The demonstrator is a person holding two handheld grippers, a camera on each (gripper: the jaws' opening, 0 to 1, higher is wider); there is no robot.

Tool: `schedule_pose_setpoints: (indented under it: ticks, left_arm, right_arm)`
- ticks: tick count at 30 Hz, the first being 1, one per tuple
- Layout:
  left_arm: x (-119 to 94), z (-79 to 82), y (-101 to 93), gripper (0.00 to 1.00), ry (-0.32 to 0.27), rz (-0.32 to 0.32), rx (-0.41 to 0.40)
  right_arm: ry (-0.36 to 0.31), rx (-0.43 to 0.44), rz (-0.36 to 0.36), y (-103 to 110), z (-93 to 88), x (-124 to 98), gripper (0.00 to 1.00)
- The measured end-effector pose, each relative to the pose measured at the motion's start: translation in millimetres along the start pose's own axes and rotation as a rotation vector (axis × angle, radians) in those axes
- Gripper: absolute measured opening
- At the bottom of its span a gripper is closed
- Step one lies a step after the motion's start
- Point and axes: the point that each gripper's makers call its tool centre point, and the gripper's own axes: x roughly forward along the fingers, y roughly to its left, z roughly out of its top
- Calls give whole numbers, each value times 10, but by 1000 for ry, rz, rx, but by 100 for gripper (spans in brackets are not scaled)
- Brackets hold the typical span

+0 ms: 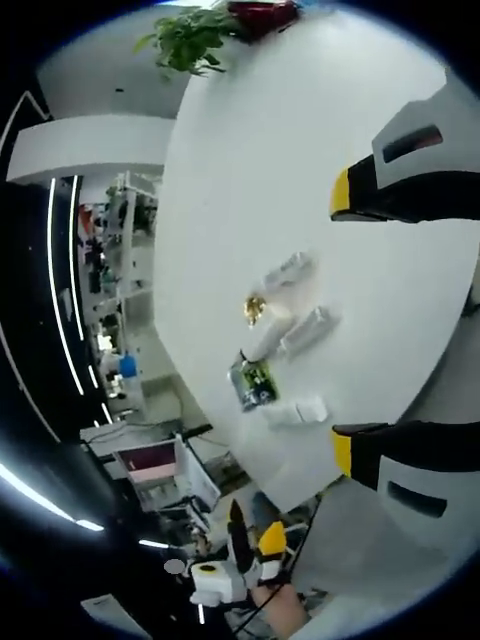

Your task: Arrange the skincare products in the storage area until every visible bottle or jar stands upright without overlapping.

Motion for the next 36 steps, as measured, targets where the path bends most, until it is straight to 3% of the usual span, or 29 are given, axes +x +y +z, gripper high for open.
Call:
schedule_pose_setpoints:
  ticks: [6,11,17,31,36]
  left_arm:
    - [19,29,37,96,-17,5,-7]
    - [44,-57,-52,96,26,-45,14]
    - [37,-5,-39,96,7,-51,-9]
    - [136,-75,37,95,33,-49,-21]
    - [139,-102,41,95,42,-52,-29]
  right_arm:
    - [12,-24,8,-28,52,88,79]
    - [26,-59,32,-37,155,188,71]
    - [39,-114,67,-42,305,321,72]
    - [93,-223,132,-20,489,677,70]
    - [108,-258,210,84,544,794,69]
